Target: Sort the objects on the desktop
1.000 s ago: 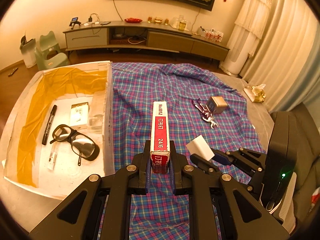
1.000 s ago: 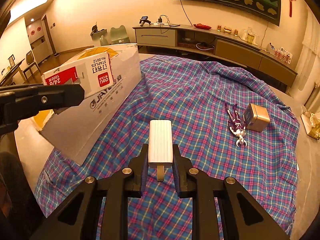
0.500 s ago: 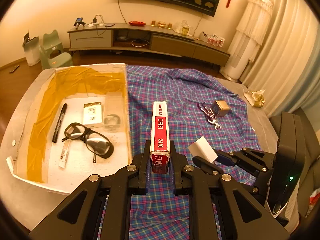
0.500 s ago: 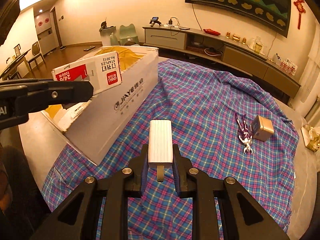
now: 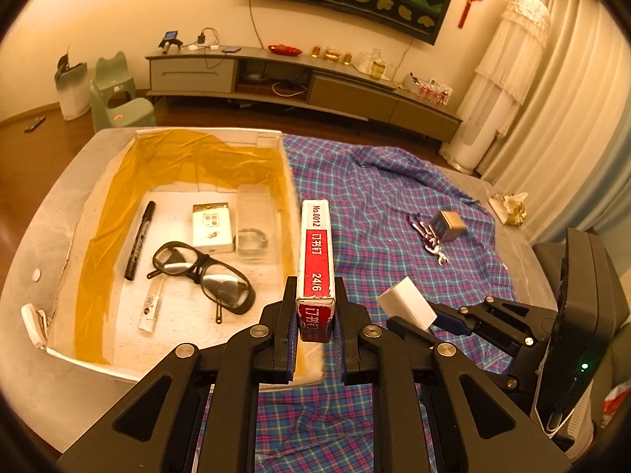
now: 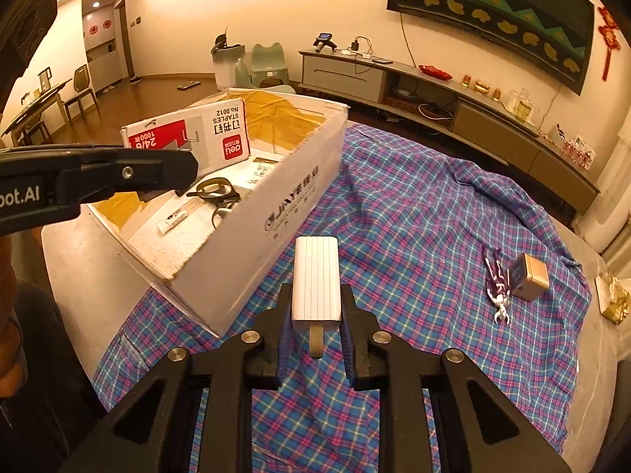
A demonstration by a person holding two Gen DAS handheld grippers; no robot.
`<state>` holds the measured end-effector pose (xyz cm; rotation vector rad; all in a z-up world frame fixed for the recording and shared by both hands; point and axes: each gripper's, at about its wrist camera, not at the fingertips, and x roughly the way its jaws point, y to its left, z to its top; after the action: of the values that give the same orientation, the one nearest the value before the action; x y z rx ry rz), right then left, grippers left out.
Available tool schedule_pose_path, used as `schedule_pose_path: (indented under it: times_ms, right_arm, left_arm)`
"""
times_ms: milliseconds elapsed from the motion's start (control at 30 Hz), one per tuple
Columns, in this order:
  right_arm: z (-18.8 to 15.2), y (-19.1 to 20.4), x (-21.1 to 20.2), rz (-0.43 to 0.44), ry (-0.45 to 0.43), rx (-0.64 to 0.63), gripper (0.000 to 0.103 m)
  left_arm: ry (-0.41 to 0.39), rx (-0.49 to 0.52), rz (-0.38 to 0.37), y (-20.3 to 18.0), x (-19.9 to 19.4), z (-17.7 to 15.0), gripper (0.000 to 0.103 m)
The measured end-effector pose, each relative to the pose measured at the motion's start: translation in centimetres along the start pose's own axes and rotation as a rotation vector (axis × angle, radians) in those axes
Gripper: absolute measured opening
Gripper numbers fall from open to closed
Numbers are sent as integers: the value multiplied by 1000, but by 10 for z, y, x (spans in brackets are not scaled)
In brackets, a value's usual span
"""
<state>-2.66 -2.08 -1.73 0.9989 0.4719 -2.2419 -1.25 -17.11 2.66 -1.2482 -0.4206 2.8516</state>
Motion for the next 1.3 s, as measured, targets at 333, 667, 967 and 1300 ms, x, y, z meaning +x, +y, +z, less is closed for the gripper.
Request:
schedule_pose_path:
  times_ms: [333,667,967,1300]
  right_arm:
    - [19,18,-6,34,-8,-22,23]
    - [43,35,-8,102,-8,-32,23]
    - [64,51,3,126,11,-73,23]
    - [91,63,32,116,60,-125,23]
  left_arm:
    - [22,-78,30,41,5,-1,15]
    - [26,-149,55,79,6,2,15]
    - [39,-195,76,106,12,10,15]
    - [63,-218,116,125,31,19,15]
